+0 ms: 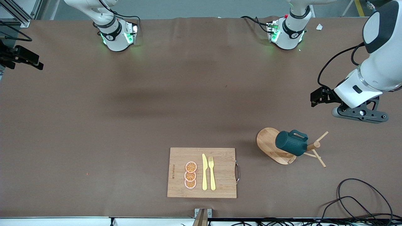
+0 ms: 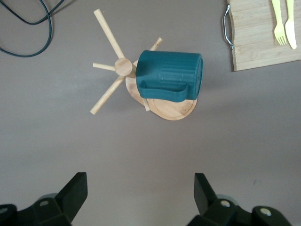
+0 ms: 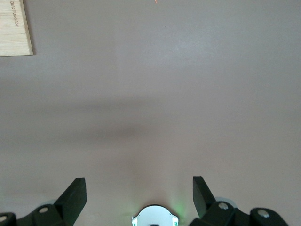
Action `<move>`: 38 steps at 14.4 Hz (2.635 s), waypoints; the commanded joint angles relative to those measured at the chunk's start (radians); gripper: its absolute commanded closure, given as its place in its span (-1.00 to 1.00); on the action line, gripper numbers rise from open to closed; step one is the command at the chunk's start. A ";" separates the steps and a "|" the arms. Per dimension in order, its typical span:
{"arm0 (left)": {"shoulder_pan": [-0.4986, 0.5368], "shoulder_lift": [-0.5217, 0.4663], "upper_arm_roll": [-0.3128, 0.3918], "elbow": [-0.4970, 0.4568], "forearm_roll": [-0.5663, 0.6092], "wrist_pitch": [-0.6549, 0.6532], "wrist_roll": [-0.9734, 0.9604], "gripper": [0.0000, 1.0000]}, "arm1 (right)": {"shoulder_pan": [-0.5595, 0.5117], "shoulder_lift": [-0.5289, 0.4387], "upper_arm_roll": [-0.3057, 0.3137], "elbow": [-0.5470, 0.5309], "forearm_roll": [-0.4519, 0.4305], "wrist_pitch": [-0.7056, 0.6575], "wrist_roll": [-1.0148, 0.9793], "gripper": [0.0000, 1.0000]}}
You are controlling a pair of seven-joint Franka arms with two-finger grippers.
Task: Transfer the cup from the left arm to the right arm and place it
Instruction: 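Lower the left gripper over the teal mug and close on it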
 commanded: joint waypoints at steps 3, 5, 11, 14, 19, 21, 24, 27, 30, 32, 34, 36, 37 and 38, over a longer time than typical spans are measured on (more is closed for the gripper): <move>0.020 0.008 -0.003 0.010 0.013 0.012 -0.137 -1.00 | 0.003 -0.012 -0.003 -0.010 0.008 0.002 -0.004 -1.00; 0.023 0.008 -0.002 0.010 0.018 0.009 -0.099 -1.00 | 0.003 -0.012 -0.003 -0.010 0.008 0.002 -0.004 -1.00; -0.003 0.062 -0.005 0.010 0.019 0.094 0.403 -0.99 | 0.003 -0.012 -0.003 -0.010 0.008 0.001 -0.004 -1.00; -0.009 0.100 -0.005 0.007 0.019 0.152 0.696 -0.99 | 0.003 -0.014 -0.003 -0.010 0.008 0.001 -0.004 -1.00; -0.089 0.149 -0.025 0.001 0.198 0.263 0.988 -0.99 | 0.001 -0.014 -0.003 -0.010 0.008 0.001 -0.004 -1.00; -0.136 0.140 -0.026 -0.030 0.251 0.268 1.028 -0.98 | 0.001 -0.012 -0.003 -0.010 0.008 0.001 -0.004 -1.00; -0.138 0.133 -0.045 -0.076 0.254 0.285 1.053 -0.98 | 0.001 -0.014 -0.003 -0.010 0.008 0.001 -0.004 -1.00; -0.105 0.120 -0.051 -0.122 0.216 0.369 1.143 -0.98 | 0.003 -0.014 -0.003 -0.010 0.008 0.001 -0.004 -1.00; -0.089 0.125 -0.051 -0.134 0.113 0.404 1.231 -0.98 | 0.003 -0.012 -0.003 -0.010 0.008 0.001 -0.004 -1.00; -0.062 0.125 -0.051 -0.154 0.047 0.410 1.260 -0.98 | 0.001 -0.012 -0.003 -0.010 0.008 0.001 -0.004 -1.00; -0.034 0.126 -0.051 -0.174 -0.009 0.417 1.315 -0.98 | 0.003 -0.012 -0.003 -0.010 0.008 0.001 -0.004 -1.00; -0.003 0.125 -0.052 -0.204 -0.034 0.449 1.370 -0.98 | 0.003 -0.012 -0.003 -0.010 0.008 0.001 -0.004 -1.00; 0.007 0.125 -0.051 -0.218 -0.051 0.459 1.390 -0.98 | 0.003 -0.012 -0.003 -0.010 0.008 0.001 -0.004 -1.00; 0.009 0.125 -0.051 -0.224 -0.057 0.467 1.403 -0.98 | 0.003 -0.012 -0.003 -0.010 0.008 0.001 -0.004 -1.00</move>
